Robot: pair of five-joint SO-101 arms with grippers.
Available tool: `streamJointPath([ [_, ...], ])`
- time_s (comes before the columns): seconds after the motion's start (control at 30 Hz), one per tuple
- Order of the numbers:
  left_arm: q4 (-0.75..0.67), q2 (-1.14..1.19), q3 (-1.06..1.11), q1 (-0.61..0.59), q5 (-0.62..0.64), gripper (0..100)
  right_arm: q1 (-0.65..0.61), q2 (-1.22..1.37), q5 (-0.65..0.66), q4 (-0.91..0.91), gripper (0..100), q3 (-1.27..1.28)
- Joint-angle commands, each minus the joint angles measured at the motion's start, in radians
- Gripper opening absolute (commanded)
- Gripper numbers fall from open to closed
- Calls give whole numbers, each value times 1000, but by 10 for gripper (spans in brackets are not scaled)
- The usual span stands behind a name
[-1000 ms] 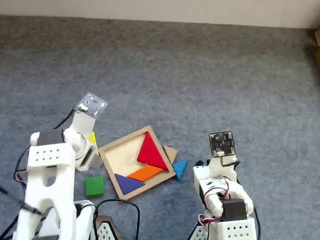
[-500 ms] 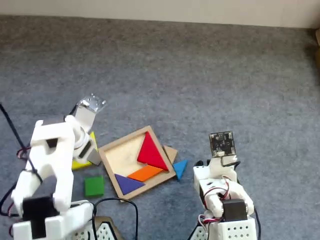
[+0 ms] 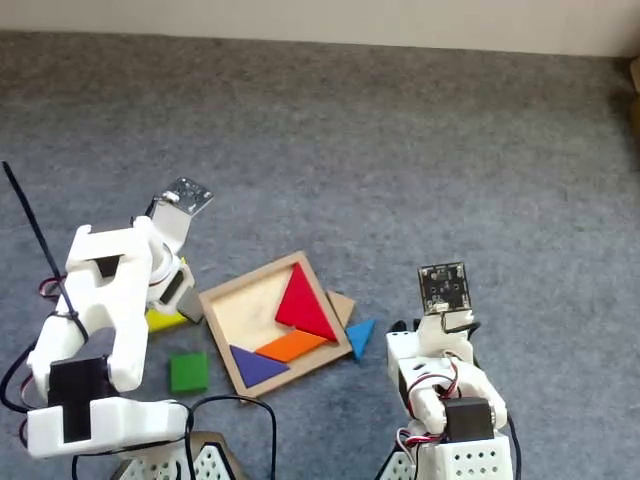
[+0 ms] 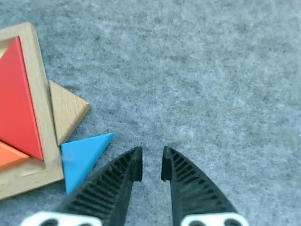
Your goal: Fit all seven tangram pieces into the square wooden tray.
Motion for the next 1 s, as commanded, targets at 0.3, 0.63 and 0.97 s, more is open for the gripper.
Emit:
streamJointPath([
  [0.3,-3,5,-33,70,109,270,12,-10,-5,-18,77,97],
  [0.63,-3,5,-30,101,173,270,12,-10,-5,-18,77,97],
  [0.97,61,206,-193,113,292,180,12,-10,-5,-18,77,97],
])
